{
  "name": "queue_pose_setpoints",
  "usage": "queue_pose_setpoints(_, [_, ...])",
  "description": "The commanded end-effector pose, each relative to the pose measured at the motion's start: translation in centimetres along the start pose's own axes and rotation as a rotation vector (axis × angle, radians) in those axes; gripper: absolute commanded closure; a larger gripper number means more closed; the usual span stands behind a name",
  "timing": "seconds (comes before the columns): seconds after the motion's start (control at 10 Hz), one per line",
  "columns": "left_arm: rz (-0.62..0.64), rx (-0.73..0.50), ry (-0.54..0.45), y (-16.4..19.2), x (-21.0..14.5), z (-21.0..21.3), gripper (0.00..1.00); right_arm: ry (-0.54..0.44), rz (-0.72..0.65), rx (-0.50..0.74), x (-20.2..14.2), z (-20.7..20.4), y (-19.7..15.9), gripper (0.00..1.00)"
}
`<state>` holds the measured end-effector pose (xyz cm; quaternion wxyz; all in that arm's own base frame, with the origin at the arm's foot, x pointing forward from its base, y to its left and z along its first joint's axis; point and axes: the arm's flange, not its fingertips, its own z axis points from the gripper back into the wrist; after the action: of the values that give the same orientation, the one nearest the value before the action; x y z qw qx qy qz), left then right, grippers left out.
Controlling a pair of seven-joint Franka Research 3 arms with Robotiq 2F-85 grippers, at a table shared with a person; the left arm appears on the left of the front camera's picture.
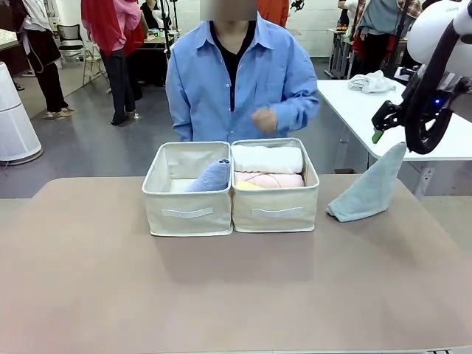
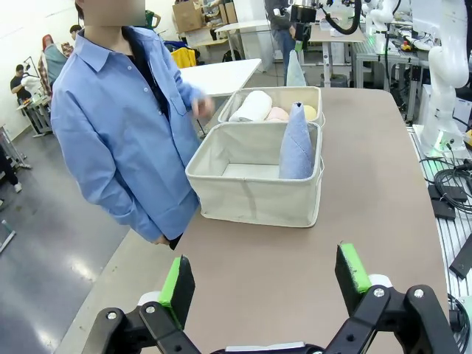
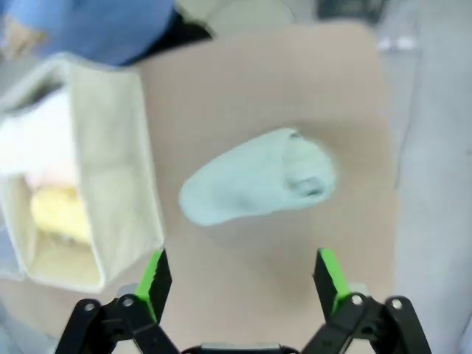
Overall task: Sort the towels based on their folding style.
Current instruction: Pick up another triangle-folded towel from the table and place it in the left Fabric basket.
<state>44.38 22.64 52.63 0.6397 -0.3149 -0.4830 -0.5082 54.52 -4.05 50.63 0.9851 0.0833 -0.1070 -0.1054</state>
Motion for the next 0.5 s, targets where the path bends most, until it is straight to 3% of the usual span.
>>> queue_pose_setpoints(0.0, [-0.008,-0.002,0.007,-0.2,0.0,0.1,0.0,0.049,-0.26,-0.11,1.8,-0.4,0.3,0.0])
queue_pose_setpoints(0.1, [-0.008,-0.002,0.007,-0.2,0.0,0.1,0.0,0.08,-0.279,-0.078,2.3,-0.5,0.1,0.0])
queue_pose_setpoints(0.2, [-0.008,-0.002,0.007,-0.2,0.0,0.1,0.0,-0.004,-0.141,-0.058,1.1,-0.6,-1.1,0.0])
queue_pose_setpoints(0.4, [-0.008,-0.002,0.007,-0.2,0.0,0.1,0.0,-0.004,-0.141,-0.058,1.1,-0.6,-1.1,0.0])
